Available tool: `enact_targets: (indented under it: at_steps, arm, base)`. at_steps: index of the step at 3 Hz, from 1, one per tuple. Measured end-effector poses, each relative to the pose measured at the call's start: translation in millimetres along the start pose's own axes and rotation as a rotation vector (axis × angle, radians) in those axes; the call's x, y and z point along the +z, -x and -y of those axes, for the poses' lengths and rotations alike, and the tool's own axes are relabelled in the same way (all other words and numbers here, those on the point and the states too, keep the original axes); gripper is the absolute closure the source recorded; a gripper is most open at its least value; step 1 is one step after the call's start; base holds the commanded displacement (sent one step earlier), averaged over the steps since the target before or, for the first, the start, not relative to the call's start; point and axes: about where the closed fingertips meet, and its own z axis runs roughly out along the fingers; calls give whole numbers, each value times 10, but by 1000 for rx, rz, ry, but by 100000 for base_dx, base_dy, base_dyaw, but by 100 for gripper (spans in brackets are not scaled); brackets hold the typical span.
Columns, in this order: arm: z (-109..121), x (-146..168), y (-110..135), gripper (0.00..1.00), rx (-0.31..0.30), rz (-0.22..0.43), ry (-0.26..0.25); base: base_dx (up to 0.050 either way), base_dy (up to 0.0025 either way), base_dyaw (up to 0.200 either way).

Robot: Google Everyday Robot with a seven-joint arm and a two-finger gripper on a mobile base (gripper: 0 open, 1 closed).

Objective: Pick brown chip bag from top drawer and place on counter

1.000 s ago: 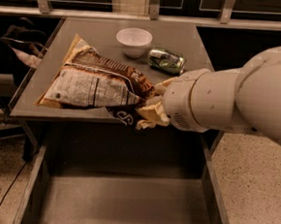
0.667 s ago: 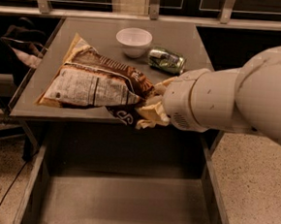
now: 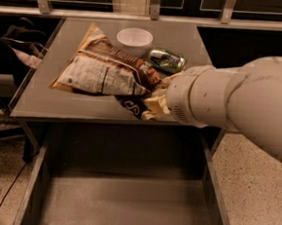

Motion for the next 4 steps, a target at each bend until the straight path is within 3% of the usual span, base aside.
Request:
enact_targets:
  at_steps: [2,4]
  arm:
    - [476,252,-31,100,55,-73,-82]
    - [831,595,-287,97,133,-219,-158]
  base:
    - [0,0,0]
    - [0,0,0]
